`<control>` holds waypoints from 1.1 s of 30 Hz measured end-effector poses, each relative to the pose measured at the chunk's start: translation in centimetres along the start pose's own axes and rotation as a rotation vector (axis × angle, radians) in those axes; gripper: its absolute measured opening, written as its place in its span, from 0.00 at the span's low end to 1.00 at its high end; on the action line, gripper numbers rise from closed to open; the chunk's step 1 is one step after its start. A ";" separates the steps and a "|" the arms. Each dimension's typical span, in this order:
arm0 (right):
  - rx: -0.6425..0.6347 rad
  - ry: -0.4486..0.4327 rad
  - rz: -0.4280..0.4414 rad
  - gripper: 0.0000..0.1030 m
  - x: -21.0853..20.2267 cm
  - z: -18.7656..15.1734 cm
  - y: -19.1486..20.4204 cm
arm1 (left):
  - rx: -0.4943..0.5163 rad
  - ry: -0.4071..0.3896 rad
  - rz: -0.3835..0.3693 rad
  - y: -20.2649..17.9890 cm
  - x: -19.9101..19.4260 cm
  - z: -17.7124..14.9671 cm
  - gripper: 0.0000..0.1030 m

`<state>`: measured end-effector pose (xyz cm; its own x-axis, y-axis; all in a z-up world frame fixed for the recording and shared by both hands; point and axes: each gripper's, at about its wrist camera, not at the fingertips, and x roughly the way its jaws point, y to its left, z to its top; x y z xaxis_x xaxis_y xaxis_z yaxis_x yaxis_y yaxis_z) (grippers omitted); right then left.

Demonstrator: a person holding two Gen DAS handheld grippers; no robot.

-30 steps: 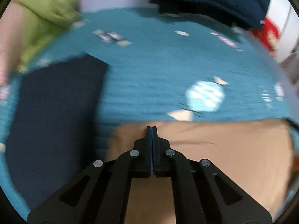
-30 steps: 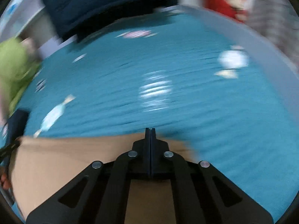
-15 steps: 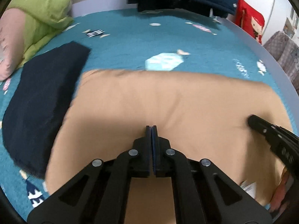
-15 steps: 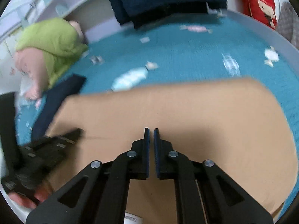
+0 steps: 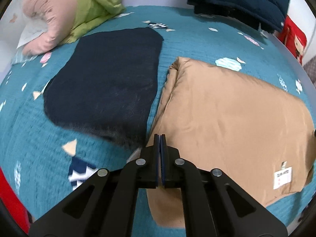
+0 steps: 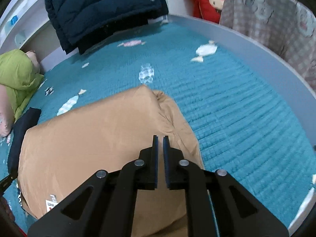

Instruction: Fold large clothes

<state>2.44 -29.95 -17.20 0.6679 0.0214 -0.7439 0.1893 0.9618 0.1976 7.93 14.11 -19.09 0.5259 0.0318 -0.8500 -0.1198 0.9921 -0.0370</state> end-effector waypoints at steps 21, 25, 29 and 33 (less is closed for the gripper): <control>-0.115 0.234 0.125 0.00 0.2 -7.0 0.4 | 0.105 0.152 0.042 -2.9 1.1 -5.1 0.03; -0.044 0.254 0.068 0.06 -1.0 -6.4 -1.7 | 0.045 0.178 0.056 -1.1 1.3 -5.1 0.04; 0.091 0.204 0.060 0.33 -3.2 -4.2 -4.8 | 0.061 0.168 0.061 -1.1 0.7 -5.0 0.04; 0.232 0.175 0.057 0.65 -3.8 -2.6 -8.5 | 0.069 0.162 0.051 -1.5 0.3 -4.8 0.07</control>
<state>-3.60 -37.50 -17.69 0.5518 0.1397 -0.8222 0.3281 0.8700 0.3680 4.27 12.10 -21.81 0.3772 0.0674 -0.9237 -0.0814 0.9959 0.0394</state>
